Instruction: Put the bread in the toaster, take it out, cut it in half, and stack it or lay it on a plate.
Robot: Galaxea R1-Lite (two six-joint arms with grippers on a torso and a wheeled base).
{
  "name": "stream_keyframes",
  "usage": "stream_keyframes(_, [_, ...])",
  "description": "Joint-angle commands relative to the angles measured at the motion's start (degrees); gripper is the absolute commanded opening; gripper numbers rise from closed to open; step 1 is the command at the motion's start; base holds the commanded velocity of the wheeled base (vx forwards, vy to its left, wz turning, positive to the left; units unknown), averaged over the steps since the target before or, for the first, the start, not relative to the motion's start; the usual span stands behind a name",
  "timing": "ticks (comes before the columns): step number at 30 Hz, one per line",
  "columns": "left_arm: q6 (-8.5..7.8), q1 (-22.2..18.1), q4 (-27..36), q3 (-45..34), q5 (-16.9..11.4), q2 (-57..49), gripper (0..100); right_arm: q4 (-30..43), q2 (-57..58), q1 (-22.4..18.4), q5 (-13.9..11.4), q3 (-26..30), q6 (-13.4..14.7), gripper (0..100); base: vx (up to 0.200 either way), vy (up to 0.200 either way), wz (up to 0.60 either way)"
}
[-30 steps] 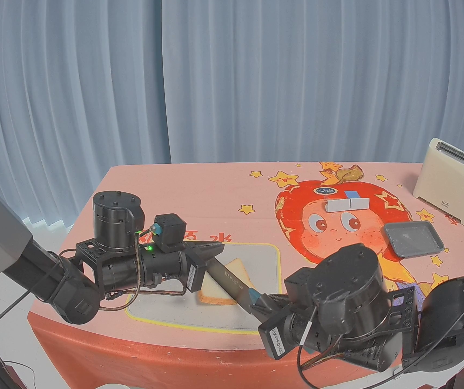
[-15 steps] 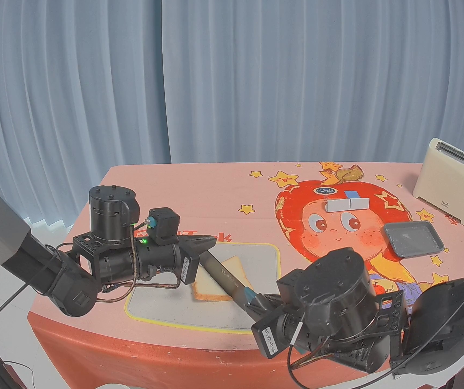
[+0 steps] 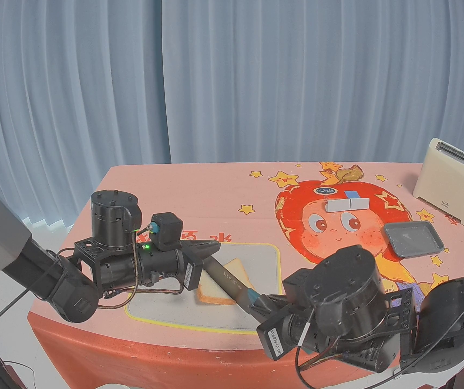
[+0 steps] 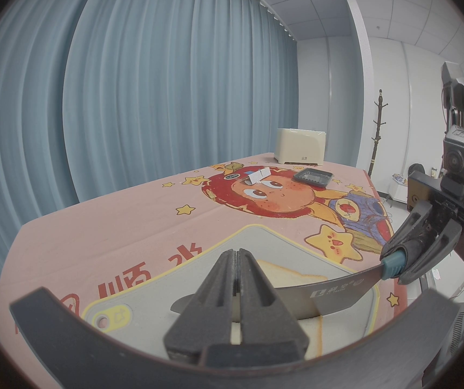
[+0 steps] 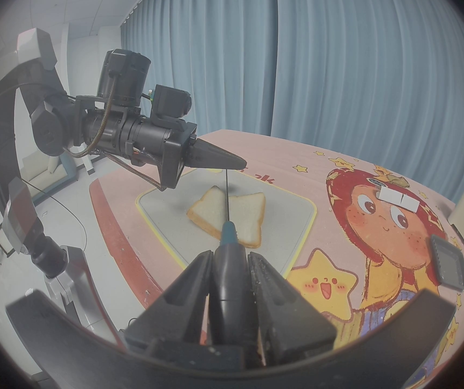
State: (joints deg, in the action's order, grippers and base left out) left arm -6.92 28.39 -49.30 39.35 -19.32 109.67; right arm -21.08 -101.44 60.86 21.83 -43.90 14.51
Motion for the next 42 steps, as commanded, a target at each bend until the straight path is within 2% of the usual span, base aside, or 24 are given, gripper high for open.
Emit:
stream_keyframes(1, [-0.02, 0.35, 0.26, -1.56, -0.01, 0.02, 0, -0.28, 0.98, -0.12, 0.05, -0.05, 0.0, 0, 0.0, 0.0, 0.0])
stream_keyframes(17, [-0.02, -0.62, 0.34, 2.13, 0.07, -0.24, 0, -0.81, -1.83, -0.04, 0.05, -0.05, 0.17, 0, 0.0, 0.0, 0.0])
stream_keyframes(35, [-0.02, 0.26, 0.52, -1.03, -0.01, -0.07, 0, 0.07, 0.28, -0.12, 0.05, 0.13, -0.09, 0, 0.0, 0.0, 0.0])
stream_keyframes(42, [-0.02, -0.79, 0.61, -0.24, 0.07, -0.24, 0, -0.46, -1.75, -0.04, 0.05, 0.13, 0.08, 0, 0.0, 0.0, 0.0])
